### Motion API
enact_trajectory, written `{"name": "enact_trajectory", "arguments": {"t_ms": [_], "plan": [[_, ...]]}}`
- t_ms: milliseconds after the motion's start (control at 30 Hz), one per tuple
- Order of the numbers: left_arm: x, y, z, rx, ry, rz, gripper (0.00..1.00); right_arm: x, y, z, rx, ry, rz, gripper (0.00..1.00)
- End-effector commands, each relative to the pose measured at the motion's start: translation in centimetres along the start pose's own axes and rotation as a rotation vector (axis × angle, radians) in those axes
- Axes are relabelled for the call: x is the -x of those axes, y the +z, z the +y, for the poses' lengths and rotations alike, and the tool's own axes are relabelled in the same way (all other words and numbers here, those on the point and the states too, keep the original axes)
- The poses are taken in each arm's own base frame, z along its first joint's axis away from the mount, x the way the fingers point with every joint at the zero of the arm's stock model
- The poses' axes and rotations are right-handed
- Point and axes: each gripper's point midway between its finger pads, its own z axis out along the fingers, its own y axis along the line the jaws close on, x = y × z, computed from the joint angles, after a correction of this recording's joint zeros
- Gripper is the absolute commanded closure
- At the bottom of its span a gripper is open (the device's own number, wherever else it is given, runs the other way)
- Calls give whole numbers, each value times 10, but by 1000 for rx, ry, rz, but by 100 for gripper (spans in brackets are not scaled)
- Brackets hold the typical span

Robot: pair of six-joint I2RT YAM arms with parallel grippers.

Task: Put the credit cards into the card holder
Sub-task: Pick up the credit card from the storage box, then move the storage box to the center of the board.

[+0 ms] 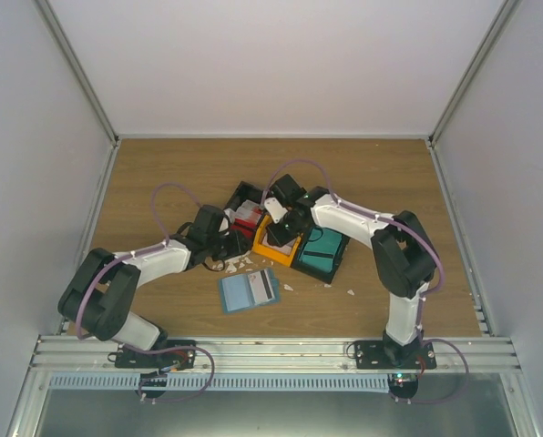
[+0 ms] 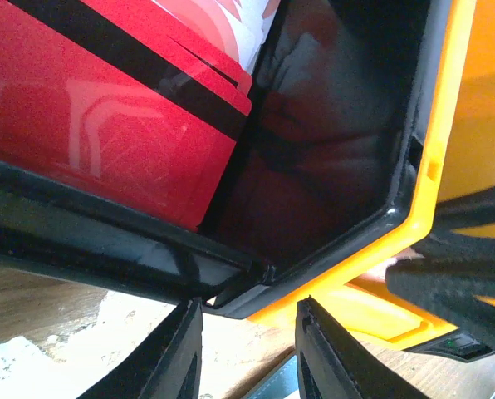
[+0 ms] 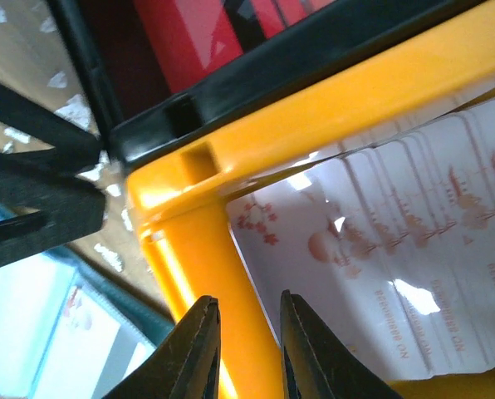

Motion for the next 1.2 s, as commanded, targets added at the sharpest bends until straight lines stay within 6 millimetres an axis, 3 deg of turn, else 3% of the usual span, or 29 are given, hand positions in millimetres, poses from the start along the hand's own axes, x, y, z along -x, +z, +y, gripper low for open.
{"name": "enact_trajectory", "arguments": {"t_ms": [0, 333, 533, 800, 967, 1067, 1167], "plan": [[10, 4, -11, -57, 16, -26, 66, -4, -11, 23, 82, -28, -8, 77], [9, 5, -14, -77, 20, -19, 66, -13, -3, 27, 104, -22, 33, 76], [9, 6, -17, -87, 21, -14, 66, -6, -8, 31, 116, -24, 2, 67], [9, 8, -16, -88, 21, -10, 65, -16, 12, 7, -17, -31, 47, 61], [9, 9, -16, -88, 21, -9, 65, -16, 13, 12, -12, -48, 46, 73], [9, 10, -16, -93, 19, -6, 65, -10, 4, 14, -23, -57, 20, 88], [10, 10, -19, -103, 20, -5, 65, -2, -9, 12, -55, -57, -21, 95]]}}
